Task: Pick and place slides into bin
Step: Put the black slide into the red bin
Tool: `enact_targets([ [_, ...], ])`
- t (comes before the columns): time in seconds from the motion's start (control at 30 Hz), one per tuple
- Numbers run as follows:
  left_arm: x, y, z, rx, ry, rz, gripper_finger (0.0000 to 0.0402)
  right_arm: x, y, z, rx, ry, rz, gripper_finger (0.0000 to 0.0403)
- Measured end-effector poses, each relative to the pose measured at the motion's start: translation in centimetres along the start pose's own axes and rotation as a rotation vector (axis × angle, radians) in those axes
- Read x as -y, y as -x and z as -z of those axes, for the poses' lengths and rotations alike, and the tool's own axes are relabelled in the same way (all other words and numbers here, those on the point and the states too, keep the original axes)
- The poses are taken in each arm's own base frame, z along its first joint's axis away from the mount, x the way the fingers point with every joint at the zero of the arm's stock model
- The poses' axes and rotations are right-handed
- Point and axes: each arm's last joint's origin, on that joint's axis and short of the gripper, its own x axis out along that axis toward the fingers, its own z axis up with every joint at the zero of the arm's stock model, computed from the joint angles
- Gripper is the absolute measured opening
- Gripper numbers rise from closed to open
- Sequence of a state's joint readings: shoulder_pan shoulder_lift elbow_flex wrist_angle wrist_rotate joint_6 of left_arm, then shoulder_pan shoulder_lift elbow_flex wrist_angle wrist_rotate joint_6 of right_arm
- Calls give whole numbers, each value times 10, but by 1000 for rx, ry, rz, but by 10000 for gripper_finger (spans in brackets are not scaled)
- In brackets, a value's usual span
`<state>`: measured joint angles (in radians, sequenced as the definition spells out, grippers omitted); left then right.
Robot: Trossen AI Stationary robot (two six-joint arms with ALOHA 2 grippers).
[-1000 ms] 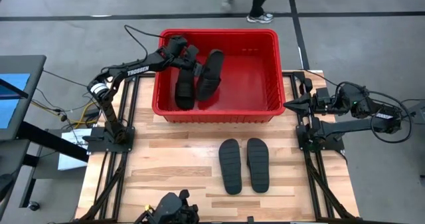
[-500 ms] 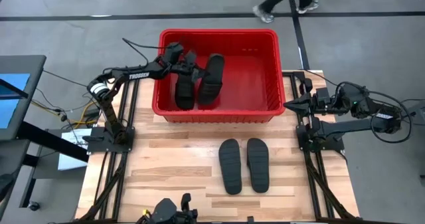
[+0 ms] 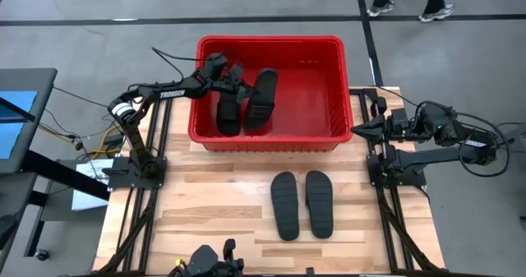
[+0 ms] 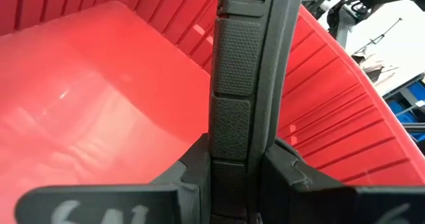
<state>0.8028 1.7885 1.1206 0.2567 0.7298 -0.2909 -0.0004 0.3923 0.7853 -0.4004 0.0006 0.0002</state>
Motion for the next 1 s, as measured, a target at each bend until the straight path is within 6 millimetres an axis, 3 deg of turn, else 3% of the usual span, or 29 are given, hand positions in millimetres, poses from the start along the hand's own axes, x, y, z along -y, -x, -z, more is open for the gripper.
enact_targets([
  [0.37, -1, -1, 1, -5, -17, -62, 67, 0, 0, 0, 0, 0, 0, 0],
  [1.0, 11, 1, 3, -42, 180, -300, 67, 0, 0, 0, 0, 0, 0, 0],
])
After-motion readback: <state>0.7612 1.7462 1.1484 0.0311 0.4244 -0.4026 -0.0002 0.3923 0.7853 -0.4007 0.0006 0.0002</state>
